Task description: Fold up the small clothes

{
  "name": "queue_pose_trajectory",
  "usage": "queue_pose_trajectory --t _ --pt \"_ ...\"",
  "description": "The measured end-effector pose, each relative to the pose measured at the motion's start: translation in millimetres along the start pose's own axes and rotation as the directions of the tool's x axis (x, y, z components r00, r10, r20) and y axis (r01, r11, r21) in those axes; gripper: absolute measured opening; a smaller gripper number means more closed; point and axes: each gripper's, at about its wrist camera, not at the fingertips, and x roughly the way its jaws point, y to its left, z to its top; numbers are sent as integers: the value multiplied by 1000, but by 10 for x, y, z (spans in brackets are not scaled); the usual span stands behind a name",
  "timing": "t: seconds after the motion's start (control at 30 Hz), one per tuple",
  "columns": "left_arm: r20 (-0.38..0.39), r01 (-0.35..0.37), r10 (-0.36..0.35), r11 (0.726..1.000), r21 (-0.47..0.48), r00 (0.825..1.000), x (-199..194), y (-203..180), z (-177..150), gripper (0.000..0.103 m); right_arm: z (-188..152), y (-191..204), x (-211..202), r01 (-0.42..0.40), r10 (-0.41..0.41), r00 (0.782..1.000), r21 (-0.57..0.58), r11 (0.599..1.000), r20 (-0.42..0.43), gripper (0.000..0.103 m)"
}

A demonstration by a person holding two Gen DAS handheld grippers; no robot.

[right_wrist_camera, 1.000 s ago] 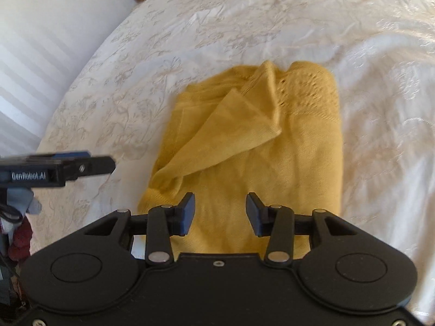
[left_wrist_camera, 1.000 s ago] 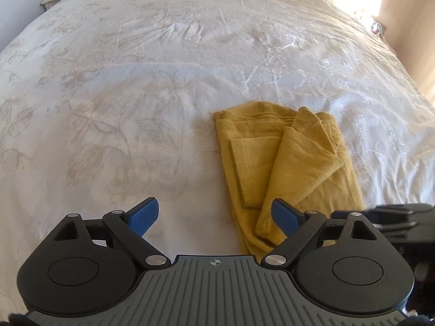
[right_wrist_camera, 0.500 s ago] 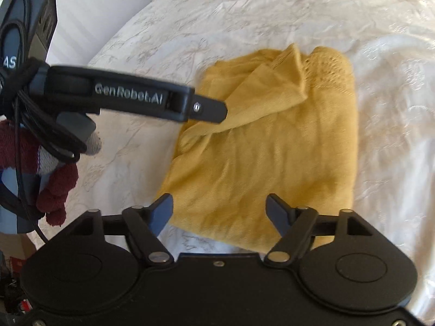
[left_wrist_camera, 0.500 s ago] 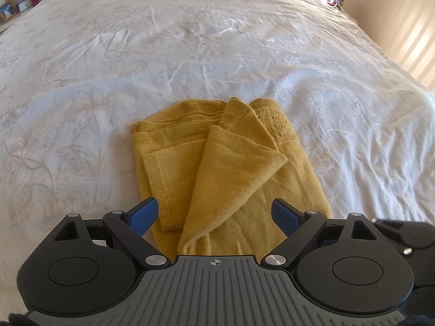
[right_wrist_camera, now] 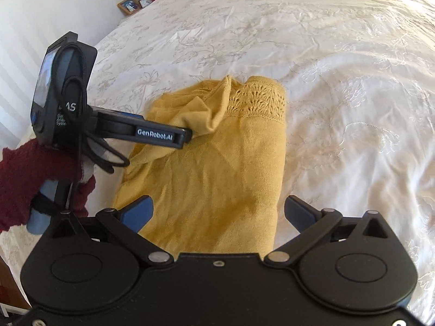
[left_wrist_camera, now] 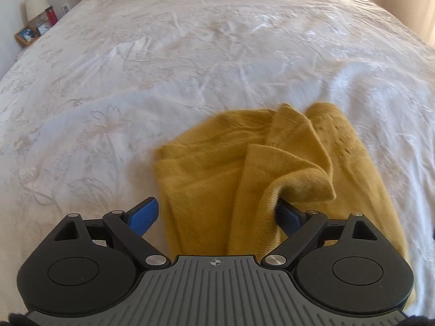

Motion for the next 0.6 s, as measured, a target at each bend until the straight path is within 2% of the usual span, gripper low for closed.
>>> queue_pose_trajectory --t 0.17,0.3,0.37,0.43,0.6 --pt "-13 -127 127 989 -79 992 141 494 198 92 52 -43 19 -4 4 1000 5 1000 4 102" --pt "-67 -186 179 974 -127 982 190 842 215 91 86 -59 28 -6 6 1000 3 1000 10 102" --pt "-58 -167 160 971 -171 985 100 953 176 91 116 -65 43 -8 8 1000 -6 1000 14 102" --pt "-41 -117 111 969 -219 993 -24 1001 112 91 156 -69 64 -5 5 1000 -17 1000 18 102" --pt "-10 17 -21 960 -278 1000 -217 847 -4 92 326 -137 199 4 -4 1000 -24 1000 18 102"
